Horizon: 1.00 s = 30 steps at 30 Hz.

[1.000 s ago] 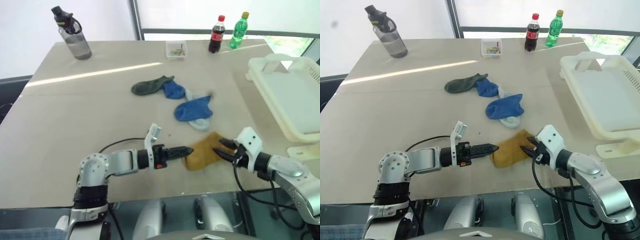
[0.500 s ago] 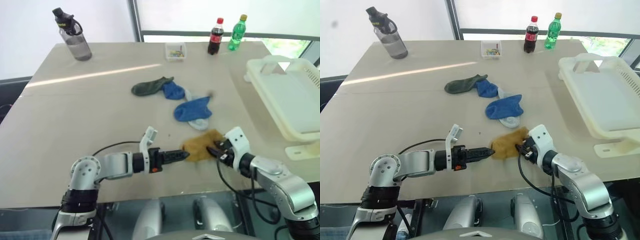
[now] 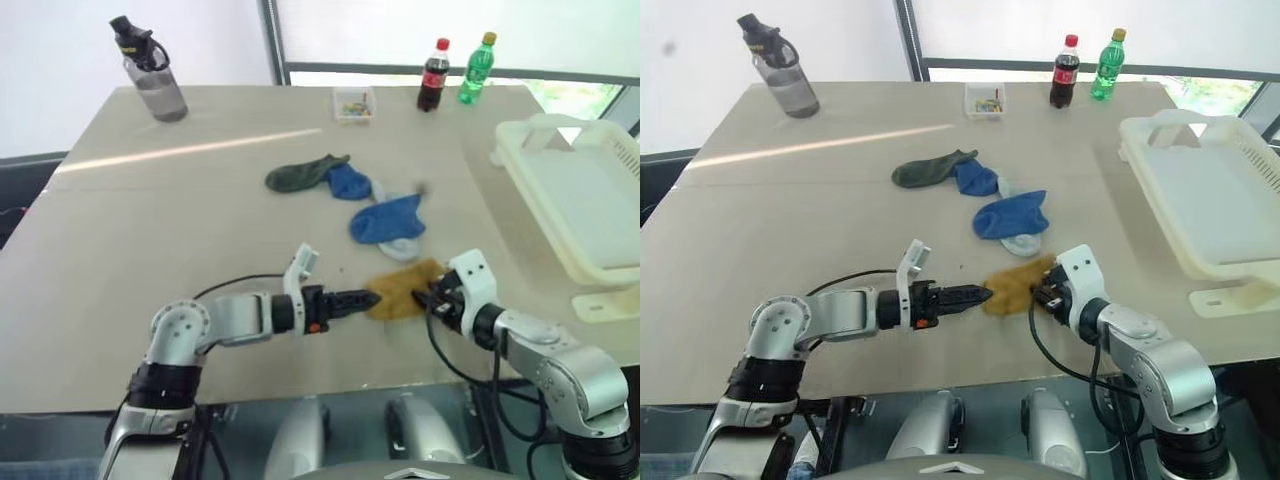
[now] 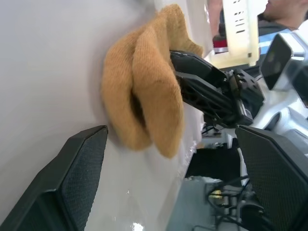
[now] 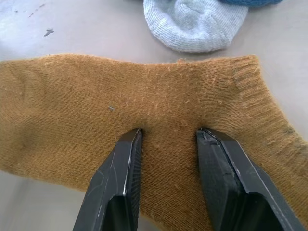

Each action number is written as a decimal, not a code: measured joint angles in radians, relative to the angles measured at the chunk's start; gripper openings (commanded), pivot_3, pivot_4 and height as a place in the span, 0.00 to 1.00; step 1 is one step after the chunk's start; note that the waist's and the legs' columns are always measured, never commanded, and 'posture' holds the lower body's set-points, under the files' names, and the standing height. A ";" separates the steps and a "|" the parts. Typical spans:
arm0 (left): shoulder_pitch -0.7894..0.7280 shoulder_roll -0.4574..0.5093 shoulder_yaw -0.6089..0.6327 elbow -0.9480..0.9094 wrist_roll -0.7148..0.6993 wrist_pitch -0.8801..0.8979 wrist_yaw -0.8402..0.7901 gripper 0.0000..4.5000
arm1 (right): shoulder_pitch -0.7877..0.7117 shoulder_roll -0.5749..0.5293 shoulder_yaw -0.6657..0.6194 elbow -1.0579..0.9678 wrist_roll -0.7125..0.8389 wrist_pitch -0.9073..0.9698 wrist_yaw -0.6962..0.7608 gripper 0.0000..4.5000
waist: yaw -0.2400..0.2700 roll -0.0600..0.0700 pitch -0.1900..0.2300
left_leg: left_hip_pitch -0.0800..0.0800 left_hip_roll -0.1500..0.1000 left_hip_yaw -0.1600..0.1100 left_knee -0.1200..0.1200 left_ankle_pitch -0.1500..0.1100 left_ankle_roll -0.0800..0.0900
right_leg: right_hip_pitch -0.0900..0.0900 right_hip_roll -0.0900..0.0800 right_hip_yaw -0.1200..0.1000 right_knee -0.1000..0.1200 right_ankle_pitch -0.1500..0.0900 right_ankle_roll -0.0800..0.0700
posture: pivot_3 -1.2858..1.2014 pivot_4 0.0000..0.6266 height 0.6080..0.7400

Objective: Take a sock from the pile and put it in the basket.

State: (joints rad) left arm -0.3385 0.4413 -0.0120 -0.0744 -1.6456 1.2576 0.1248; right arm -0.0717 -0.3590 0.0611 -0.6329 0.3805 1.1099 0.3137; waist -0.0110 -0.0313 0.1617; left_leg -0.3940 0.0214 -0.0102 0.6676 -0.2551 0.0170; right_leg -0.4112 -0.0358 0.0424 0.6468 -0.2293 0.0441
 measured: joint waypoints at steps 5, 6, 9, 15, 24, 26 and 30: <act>-0.043 -0.071 0.000 0.052 0.054 -0.013 0.003 1.00 | 0.003 0.007 0.008 -0.001 -0.004 -0.008 -0.010 0.40 | -0.001 0.001 -0.003 | 0.000 0.000 0.000 0.000 0.000 0.000 | 0.000 0.000 0.000 0.000 0.000 0.000 | 0.52 0.24 1.00; -0.048 -0.083 0.000 0.060 0.065 -0.013 0.002 1.00 | 0.004 0.007 0.008 -0.001 -0.005 -0.010 -0.011 0.40 | -0.001 0.002 -0.004 | 0.000 0.000 0.000 0.000 0.000 0.000 | 0.000 0.000 0.000 0.000 0.000 0.000 | 0.52 0.24 1.00; -0.049 -0.103 0.002 0.073 0.076 -0.011 -0.007 1.00 | 0.007 0.006 0.008 -0.003 -0.005 -0.011 -0.013 0.40 | -0.001 0.002 -0.006 | 0.000 0.000 0.000 0.000 0.000 0.000 | 0.000 0.000 0.000 0.000 0.000 0.000 | 0.52 0.24 1.00; -0.047 -0.149 0.032 0.118 0.074 -0.006 -0.056 1.00 | 0.010 0.003 0.008 -0.007 -0.006 -0.020 -0.013 0.40 | -0.001 0.003 -0.006 | -0.002 0.000 0.000 0.000 0.000 0.000 | 0.000 0.000 -0.001 -0.002 0.000 0.001 | 0.52 0.24 1.00; -0.027 -0.178 0.032 0.133 -0.045 0.034 -0.119 1.00 | 0.008 -0.001 0.012 -0.009 -0.006 -0.024 -0.011 0.40 | -0.003 0.003 -0.005 | -0.003 0.000 -0.001 -0.001 0.000 0.000 | -0.002 0.000 -0.001 -0.002 0.000 0.001 | 0.52 0.24 1.00; -0.027 -0.180 0.030 0.133 -0.049 0.038 -0.131 1.00 | 0.007 -0.001 0.013 -0.009 -0.006 -0.024 -0.011 0.40 | -0.003 0.003 -0.005 | -0.003 0.000 -0.001 -0.001 0.000 0.000 | -0.002 0.000 -0.001 -0.002 0.000 0.001 | 0.52 0.24 1.00; -0.029 -0.183 0.032 0.133 -0.057 0.034 -0.146 1.00 | 0.007 -0.001 0.013 -0.009 -0.005 -0.024 -0.011 0.40 | -0.003 0.003 -0.005 | -0.004 0.000 -0.001 -0.001 0.000 0.000 | -0.002 0.000 -0.001 -0.003 0.000 0.001 | 0.52 0.24 1.00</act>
State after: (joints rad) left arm -0.3670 0.2581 0.0197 0.0588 -1.7027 1.2912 -0.0208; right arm -0.0646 -0.3597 0.0739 -0.6416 0.3751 1.0855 0.3026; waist -0.0140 -0.0282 0.1568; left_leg -0.3975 0.0215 -0.0112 0.6666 -0.2552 0.0171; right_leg -0.4130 -0.0354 0.0411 0.6441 -0.2298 0.0448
